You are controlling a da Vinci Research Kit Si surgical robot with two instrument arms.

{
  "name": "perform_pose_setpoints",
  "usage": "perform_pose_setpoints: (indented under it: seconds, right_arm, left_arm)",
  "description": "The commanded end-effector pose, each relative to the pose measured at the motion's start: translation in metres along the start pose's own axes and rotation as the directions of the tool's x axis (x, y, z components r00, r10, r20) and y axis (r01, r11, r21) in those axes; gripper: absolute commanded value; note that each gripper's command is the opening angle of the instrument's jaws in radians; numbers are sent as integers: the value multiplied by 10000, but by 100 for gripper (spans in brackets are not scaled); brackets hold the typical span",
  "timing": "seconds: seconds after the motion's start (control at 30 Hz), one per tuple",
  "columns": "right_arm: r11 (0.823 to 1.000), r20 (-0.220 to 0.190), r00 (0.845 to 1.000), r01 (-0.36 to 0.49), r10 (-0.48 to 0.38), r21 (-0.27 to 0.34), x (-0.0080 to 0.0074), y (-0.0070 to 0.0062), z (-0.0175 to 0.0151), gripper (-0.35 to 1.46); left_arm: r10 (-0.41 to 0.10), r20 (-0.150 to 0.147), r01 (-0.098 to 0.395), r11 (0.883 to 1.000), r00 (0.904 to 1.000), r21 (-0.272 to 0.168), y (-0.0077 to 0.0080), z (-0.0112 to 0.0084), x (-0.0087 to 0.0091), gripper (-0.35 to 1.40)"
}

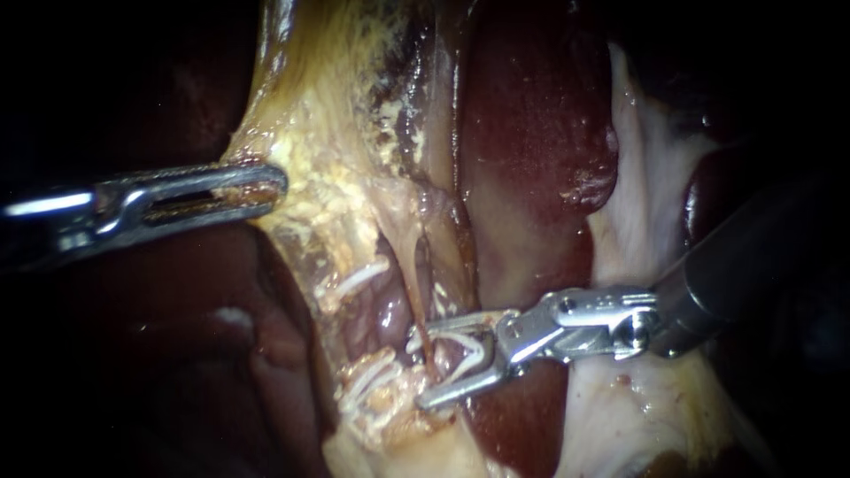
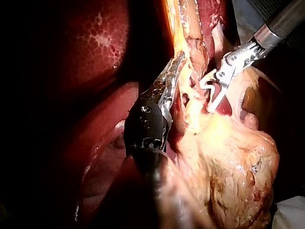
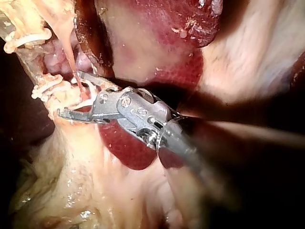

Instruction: Clipping first clip right tube

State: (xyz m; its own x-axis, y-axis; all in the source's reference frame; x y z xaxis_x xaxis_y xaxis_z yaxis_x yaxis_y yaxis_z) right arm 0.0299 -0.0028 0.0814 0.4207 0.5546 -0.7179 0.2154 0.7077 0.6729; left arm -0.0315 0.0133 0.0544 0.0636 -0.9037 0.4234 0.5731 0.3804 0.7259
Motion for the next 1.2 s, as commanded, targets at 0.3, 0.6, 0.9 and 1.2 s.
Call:
perform_pose_setpoints:
  seconds: [0.3,0.6,0.9,1.2]
  right_arm:
    - [10000,-185,9998,-39,40,56,7,1,1,45]
    - [9997,37,9999,-167,168,-185,12,0,-15,-35]
    - [9989,84,9992,-389,391,-250,10,0,-15,-35]
    - [9987,82,9990,-448,450,-251,9,0,-15,-35]
  left_arm:
    - [-3,2,3,10000,10000,-4,-1,0,0,-35]
    - [-2,1,2,10000,10000,-4,-1,0,0,-35]
    - [-4,1,4,10000,10000,-5,-2,-1,0,-35]
    - [-8,-3,8,10000,10000,0,-1,-1,-1,-35]
